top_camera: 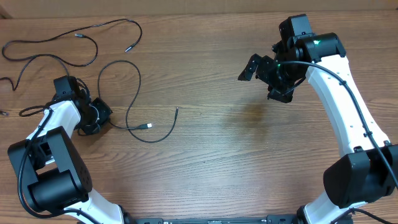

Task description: Untangle cables

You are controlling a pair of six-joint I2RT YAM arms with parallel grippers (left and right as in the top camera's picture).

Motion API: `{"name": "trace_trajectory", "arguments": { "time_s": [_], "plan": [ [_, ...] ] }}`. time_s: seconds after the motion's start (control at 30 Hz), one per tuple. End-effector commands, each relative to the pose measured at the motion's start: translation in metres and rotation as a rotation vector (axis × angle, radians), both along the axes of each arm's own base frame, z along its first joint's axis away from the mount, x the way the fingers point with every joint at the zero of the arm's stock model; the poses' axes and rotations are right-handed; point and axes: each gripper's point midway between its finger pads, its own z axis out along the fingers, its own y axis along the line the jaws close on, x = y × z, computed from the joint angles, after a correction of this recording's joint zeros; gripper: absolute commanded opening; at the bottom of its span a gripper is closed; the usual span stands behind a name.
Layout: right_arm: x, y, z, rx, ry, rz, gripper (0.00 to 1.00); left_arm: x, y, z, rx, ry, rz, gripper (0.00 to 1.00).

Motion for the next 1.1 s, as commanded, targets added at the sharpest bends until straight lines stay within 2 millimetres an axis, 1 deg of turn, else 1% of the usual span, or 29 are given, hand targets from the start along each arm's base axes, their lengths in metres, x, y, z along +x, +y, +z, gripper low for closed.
{"name": "trace_trajectory", "arguments": {
  "time_s": [0.0,0.07,0.5,0.53,0.6,0.63,0.67,0.7,0.73,0.8,0.83,0.9,0.97,1.07],
  "plan": [
    [0.003,0.0,0.009,0.003,-0.032,0.002,1.0,-0.001,-0.008,-0.004,-0.029,0.0,-0.055,0.04],
    [0.003,0.0,0.009,0.003,-0.031,0.002,1.0,0.0,-0.007,-0.002,-0.02,-0.006,-0.084,0.04],
    [0.003,0.0,0.009,0.003,-0.032,0.002,1.0,0.009,-0.007,0.009,-0.008,-0.021,-0.113,0.04],
    [0.003,0.0,0.009,0.003,-0.032,0.002,1.0,0.009,-0.007,0.01,-0.009,-0.019,-0.112,0.08],
    [0.003,0.0,0.009,0.003,-0.032,0.002,1.0,0.01,-0.006,0.015,-0.015,-0.01,-0.105,0.33],
    [0.003,0.0,0.009,0.003,-0.032,0.002,1.0,0.011,-0.006,0.02,-0.018,-0.003,-0.105,0.6],
    [0.003,0.0,0.009,0.003,-0.032,0.002,1.0,0.012,-0.006,0.024,-0.021,0.002,-0.104,0.77],
    [0.003,0.0,0.009,0.003,-0.031,0.002,1.0,0.013,-0.005,0.032,-0.025,0.01,-0.099,0.92],
    [0.003,0.0,0.009,0.003,-0.032,0.002,1.0,0.015,-0.005,0.039,-0.029,0.016,-0.092,1.0],
    [0.003,0.0,0.009,0.003,-0.031,0.002,1.0,0.018,-0.006,0.057,-0.047,0.025,-0.083,1.0],
    [0.003,0.0,0.009,0.003,-0.032,0.002,1.0,0.02,-0.009,0.077,-0.074,0.031,-0.087,1.0],
    [0.003,0.0,0.009,0.003,-0.032,0.002,1.0,0.022,-0.015,0.1,-0.112,0.03,-0.1,1.0],
    [0.003,0.0,0.009,0.003,-0.032,0.002,1.0,0.022,-0.029,0.126,-0.177,0.007,-0.169,1.0],
    [0.003,0.0,0.009,0.003,-0.032,0.002,1.0,0.015,-0.059,0.164,-0.296,-0.02,-0.293,1.0]
  ]
}}
